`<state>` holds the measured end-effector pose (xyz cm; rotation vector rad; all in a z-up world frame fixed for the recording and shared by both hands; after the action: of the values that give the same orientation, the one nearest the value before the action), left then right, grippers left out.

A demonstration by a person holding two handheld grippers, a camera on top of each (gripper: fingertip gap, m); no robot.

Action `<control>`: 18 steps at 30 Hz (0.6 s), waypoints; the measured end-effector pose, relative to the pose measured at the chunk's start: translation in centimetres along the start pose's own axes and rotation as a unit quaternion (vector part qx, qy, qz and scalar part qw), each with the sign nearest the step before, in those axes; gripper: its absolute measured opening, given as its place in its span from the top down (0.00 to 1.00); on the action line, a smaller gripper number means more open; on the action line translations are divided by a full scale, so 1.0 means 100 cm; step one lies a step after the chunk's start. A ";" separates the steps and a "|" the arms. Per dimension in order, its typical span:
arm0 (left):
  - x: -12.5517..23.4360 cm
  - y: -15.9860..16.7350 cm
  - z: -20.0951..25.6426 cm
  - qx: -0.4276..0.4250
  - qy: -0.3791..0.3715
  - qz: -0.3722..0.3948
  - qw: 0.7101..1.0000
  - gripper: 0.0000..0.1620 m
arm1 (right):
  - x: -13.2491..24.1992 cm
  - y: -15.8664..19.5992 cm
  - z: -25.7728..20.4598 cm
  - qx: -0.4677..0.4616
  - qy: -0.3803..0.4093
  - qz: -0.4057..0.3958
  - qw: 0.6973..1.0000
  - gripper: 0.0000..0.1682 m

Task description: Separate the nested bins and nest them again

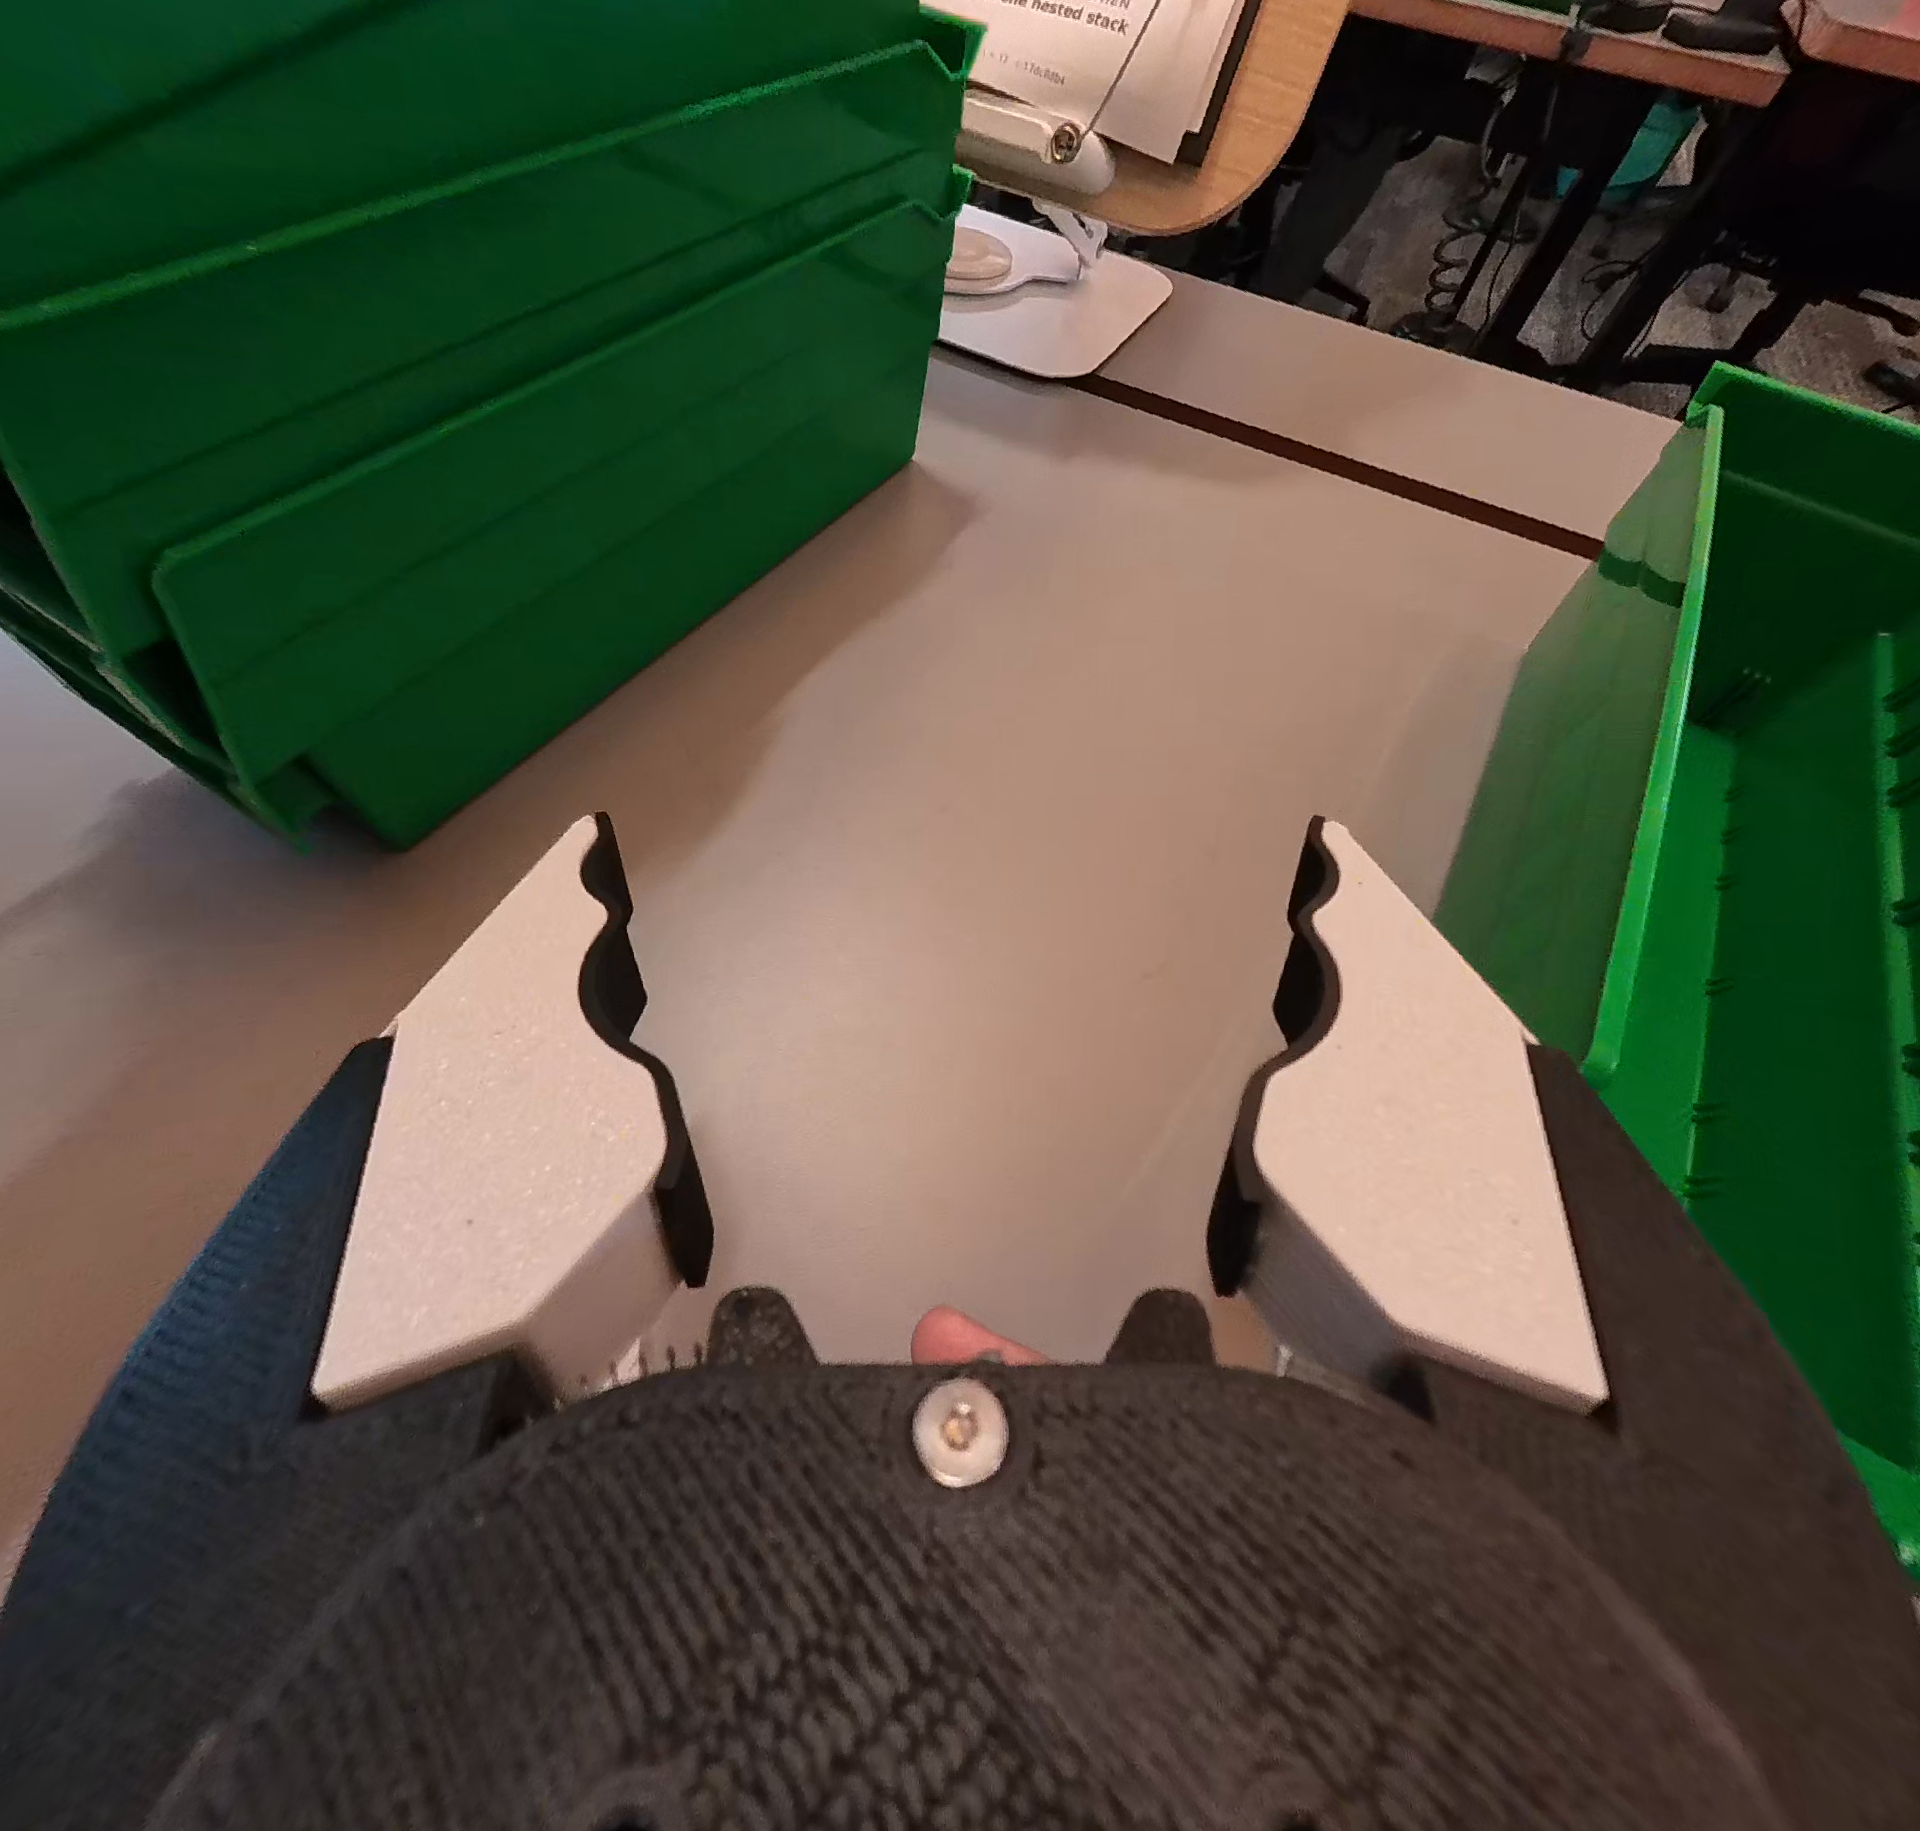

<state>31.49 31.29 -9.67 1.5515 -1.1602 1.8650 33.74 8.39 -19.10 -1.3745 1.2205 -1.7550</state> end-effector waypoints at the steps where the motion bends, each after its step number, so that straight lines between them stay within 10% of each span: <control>1: -0.002 0.000 0.000 -0.001 0.001 -0.001 1.000 0.39 | 0.000 0.000 0.000 0.000 0.000 0.000 1.000 0.26; 18: -0.013 -0.005 0.006 -0.019 -0.017 0.016 1.000 0.40 | -0.006 0.007 -0.001 0.004 0.000 -0.013 1.000 0.26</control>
<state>32.58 31.35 -10.75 1.5575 -1.2356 1.8336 33.74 8.64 -19.97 -1.3914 1.1993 -1.7760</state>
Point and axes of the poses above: each gripper's, where its closed fingertips meet, x back along the fingers, y out of its underside, z = x × y across the jaws, the point moved 2 cm from there along x, back along the fingers, and after that the axes turned 7 degrees about -y, right-handed, at the moved point
